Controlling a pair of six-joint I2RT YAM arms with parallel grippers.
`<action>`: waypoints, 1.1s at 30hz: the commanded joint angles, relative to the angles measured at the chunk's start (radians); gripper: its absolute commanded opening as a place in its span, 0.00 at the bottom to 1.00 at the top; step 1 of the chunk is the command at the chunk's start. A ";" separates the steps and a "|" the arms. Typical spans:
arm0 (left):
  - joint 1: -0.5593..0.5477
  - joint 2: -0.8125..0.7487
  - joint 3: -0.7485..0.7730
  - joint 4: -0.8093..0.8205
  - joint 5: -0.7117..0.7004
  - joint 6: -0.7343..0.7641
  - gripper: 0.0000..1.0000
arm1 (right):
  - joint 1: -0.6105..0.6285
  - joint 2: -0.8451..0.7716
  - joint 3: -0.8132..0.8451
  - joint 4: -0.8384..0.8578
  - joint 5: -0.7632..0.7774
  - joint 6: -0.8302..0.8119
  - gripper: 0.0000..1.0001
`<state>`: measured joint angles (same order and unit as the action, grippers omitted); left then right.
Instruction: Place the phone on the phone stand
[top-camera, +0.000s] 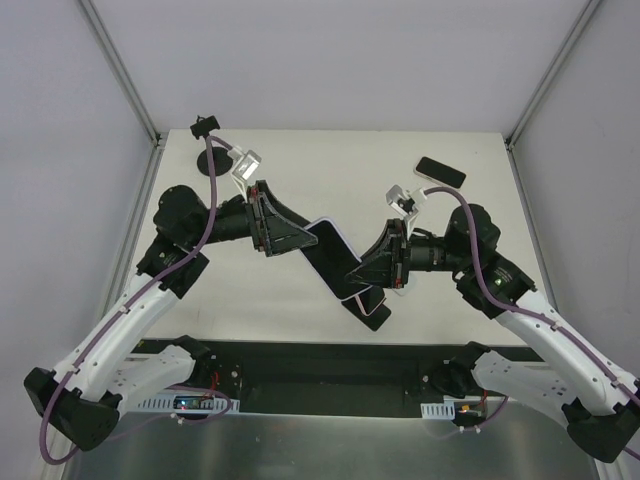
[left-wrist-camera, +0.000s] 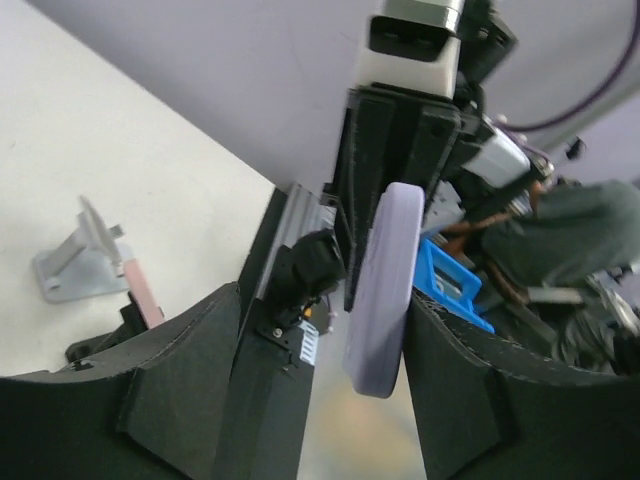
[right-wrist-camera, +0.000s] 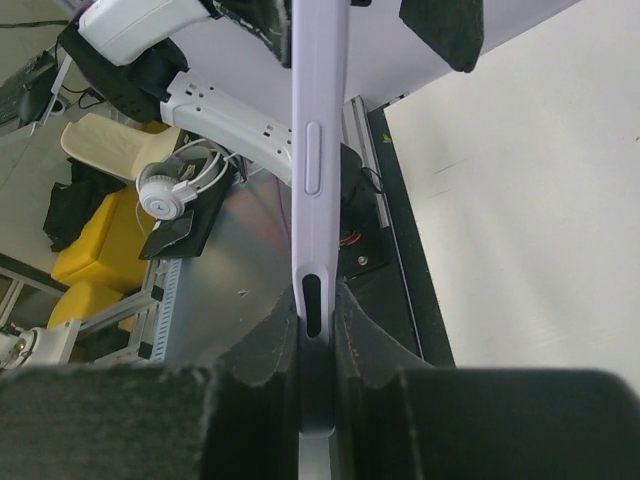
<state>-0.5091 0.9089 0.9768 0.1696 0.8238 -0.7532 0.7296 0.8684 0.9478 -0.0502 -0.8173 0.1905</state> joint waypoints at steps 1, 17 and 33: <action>0.000 0.030 -0.027 0.367 0.227 -0.142 0.55 | -0.006 -0.012 0.014 0.116 -0.094 0.006 0.01; -0.040 -0.001 0.184 -0.346 -0.209 0.236 0.00 | 0.266 0.147 0.373 -0.533 0.880 -0.310 0.96; -0.040 0.021 0.194 -0.400 -0.269 0.172 0.00 | 0.562 0.535 0.704 -0.562 1.259 -0.445 0.96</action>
<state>-0.5438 0.9508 1.1225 -0.2947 0.5598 -0.5602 1.2812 1.3933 1.5974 -0.6094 0.3977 -0.2398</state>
